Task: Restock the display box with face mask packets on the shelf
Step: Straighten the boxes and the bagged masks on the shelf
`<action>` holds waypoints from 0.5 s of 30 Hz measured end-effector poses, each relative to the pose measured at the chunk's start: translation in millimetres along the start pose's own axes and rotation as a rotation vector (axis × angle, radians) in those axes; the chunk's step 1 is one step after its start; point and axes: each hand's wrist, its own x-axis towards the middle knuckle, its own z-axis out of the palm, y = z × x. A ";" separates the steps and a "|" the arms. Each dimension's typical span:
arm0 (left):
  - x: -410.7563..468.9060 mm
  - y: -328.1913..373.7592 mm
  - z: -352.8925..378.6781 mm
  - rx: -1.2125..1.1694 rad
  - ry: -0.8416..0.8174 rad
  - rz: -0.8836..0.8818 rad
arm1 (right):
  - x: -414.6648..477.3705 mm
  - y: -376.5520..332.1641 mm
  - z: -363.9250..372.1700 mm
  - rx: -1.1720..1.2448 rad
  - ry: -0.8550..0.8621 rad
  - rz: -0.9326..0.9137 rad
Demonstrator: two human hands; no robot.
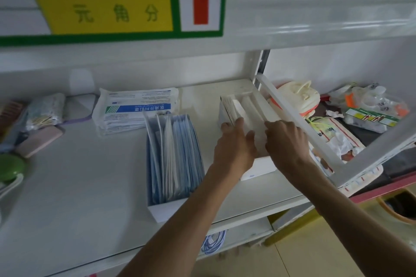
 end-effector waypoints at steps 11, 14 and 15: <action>1.1 0.7 1.7 -0.244 0.033 -0.076 | 18.8 -8.6 -21.6 0.881 -0.477 0.188; 2.0 -0.1 -0.5 -0.292 0.032 -0.099 | 22.1 -11.3 -19.9 0.908 -0.588 0.289; 2.7 -2.0 1.1 -0.288 0.020 -0.096 | 23.7 -12.2 -20.7 0.918 -0.592 0.334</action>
